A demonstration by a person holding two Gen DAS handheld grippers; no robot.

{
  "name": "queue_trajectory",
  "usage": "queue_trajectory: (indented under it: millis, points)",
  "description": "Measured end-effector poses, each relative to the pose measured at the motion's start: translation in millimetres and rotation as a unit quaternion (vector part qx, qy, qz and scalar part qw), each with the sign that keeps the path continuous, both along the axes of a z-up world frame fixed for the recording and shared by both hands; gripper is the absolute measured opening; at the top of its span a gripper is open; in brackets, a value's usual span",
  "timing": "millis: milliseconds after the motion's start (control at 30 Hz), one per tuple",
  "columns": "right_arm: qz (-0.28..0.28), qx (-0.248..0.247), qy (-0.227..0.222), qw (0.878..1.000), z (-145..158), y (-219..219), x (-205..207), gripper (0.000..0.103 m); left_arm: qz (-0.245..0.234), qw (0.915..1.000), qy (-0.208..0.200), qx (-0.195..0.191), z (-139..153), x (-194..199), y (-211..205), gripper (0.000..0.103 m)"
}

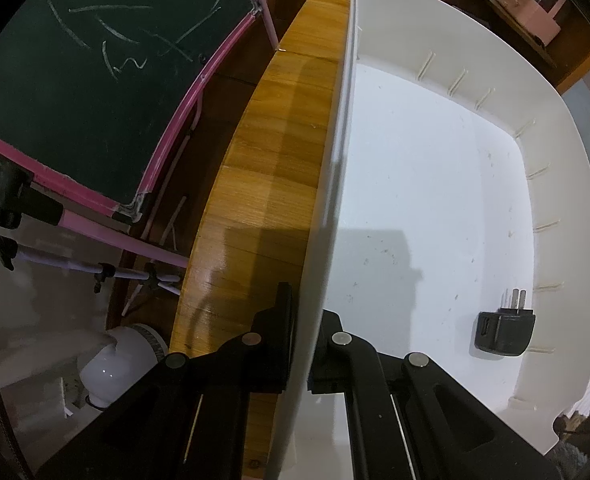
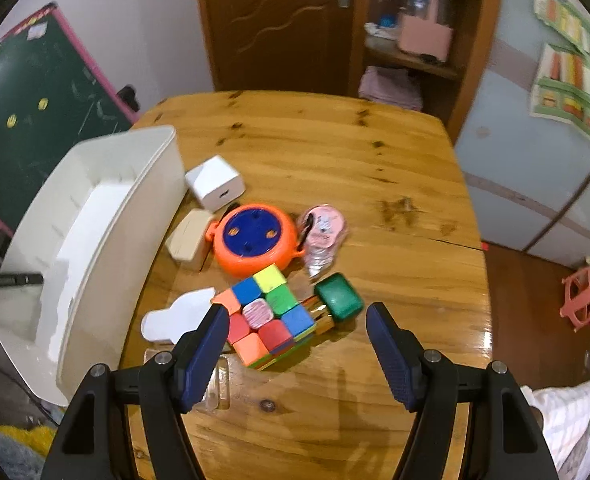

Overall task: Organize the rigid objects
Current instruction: 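Move the right gripper back to the Rubik's cube and grasp it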

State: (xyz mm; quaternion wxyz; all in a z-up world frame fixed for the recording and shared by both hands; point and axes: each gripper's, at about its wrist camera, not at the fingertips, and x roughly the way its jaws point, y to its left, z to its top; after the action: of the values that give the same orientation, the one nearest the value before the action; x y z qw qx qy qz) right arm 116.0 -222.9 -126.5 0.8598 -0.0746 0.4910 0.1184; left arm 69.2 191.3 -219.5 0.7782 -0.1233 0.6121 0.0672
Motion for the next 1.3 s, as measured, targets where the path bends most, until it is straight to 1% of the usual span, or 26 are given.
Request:
queue_trajectory:
  millis: [200,300,433,567,733,867,933,1033,1100,1200,1267,1300]
  points:
    - [0.044,-0.02,0.017,0.999,-22,13,7,0.072,-0.003,1.0,-0.001,0.002,0,-1,1,0.005]
    - [0.069,-0.034,0.017,0.997,-30,21,9,0.072,-0.006,1.0,-0.001,0.006,0,-1,-1,0.005]
    - [0.086,-0.047,0.024,0.995,-38,28,12,0.072,-0.006,1.0,-0.001,0.007,0,0,-2,0.005]
    - [0.095,-0.053,0.044,0.993,-50,31,17,0.072,-0.006,1.0,-0.002,0.007,0,0,-2,0.005]
    - [0.105,-0.058,0.04,0.992,-52,34,17,0.072,-0.006,1.0,-0.002,0.007,0,0,-2,0.005]
    - [0.115,-0.076,0.036,0.99,-55,39,17,0.071,-0.004,1.0,-0.003,0.005,0,0,-2,0.005]
    - [0.127,-0.087,0.032,0.988,-55,43,15,0.068,-0.004,1.0,-0.003,0.005,0,0,-1,0.005]
    - [0.149,-0.1,0.029,0.983,-55,46,12,0.065,-0.005,1.0,-0.003,0.005,0,-1,-1,0.005]
    - [0.172,-0.108,0.032,0.979,-55,49,9,0.065,-0.005,1.0,-0.003,0.006,0,0,-1,0.006]
    - [0.193,-0.124,0.032,0.973,-58,53,8,0.064,-0.004,1.0,-0.003,0.005,0,-1,-1,0.006]
    - [0.201,-0.118,0.036,0.972,-59,54,12,0.064,-0.004,1.0,-0.003,0.006,0,0,-1,0.006]
    - [0.206,-0.113,0.045,0.971,-61,55,15,0.063,-0.005,1.0,-0.003,0.006,0,-1,-1,0.006]
